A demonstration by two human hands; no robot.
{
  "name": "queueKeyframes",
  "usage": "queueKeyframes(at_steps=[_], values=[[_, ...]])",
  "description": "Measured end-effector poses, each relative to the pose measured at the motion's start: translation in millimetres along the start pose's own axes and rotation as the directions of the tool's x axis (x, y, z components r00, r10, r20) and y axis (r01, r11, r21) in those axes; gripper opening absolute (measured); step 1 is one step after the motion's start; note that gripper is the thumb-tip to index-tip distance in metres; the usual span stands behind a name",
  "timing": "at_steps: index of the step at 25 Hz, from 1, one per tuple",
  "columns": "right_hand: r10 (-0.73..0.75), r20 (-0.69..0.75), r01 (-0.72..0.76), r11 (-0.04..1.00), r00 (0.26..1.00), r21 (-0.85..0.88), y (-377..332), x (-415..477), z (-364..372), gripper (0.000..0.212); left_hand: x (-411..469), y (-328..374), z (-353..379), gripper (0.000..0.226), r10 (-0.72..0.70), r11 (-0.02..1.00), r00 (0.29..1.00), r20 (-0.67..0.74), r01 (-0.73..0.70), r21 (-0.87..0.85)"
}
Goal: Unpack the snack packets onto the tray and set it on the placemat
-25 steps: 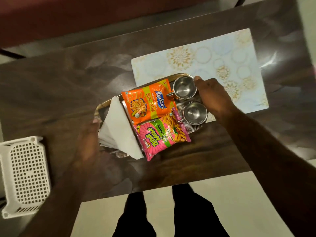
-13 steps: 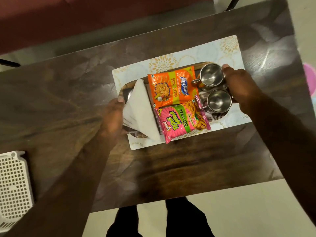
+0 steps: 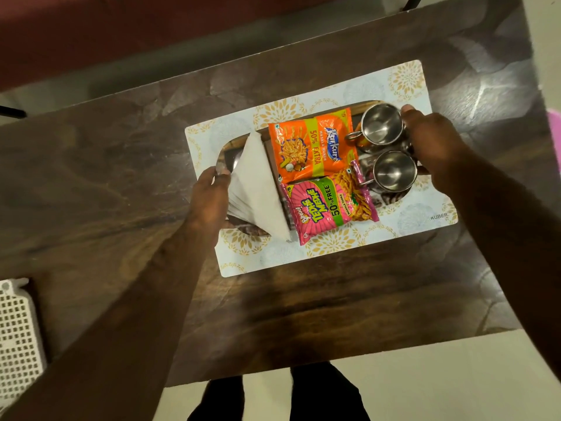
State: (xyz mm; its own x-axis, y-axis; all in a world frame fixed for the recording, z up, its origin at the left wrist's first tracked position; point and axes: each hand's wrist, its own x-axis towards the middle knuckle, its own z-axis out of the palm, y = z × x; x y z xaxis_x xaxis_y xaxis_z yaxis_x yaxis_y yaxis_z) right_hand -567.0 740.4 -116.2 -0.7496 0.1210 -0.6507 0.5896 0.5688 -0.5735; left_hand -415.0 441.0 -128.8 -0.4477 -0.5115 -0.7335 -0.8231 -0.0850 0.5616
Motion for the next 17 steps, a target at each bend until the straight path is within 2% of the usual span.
queueKeyframes(at_steps=[3,8,11,14,15,17], values=[[-0.034,0.022,0.036,0.996,0.999,-0.081,2,1,1,0.048,2,-4,2,0.036,-0.006,1.0,1.0,-0.008,0.006,0.012],[0.04,0.012,-0.039,0.999,0.999,-0.007,9,6,4,0.068,7,-7,3,0.037,0.021,0.999,1.0,-0.003,-0.021,0.033],[0.051,0.011,-0.051,0.999,0.999,0.019,8,5,5,0.065,10,-9,0,0.039,0.008,1.0,1.0,0.0,-0.008,0.029],[-0.028,0.024,0.03,0.997,0.999,-0.073,7,4,5,0.044,15,-9,-3,0.042,-0.004,0.996,1.0,-0.001,0.004,0.086],[-0.058,0.017,0.059,0.994,0.998,-0.09,5,3,4,0.044,17,-8,-4,0.045,-0.007,0.993,1.0,-0.006,0.008,0.115],[-0.043,-0.02,0.041,0.995,0.999,-0.094,8,-3,3,0.059,17,-10,-9,0.052,-0.016,0.98,1.0,-0.009,0.017,0.198]])
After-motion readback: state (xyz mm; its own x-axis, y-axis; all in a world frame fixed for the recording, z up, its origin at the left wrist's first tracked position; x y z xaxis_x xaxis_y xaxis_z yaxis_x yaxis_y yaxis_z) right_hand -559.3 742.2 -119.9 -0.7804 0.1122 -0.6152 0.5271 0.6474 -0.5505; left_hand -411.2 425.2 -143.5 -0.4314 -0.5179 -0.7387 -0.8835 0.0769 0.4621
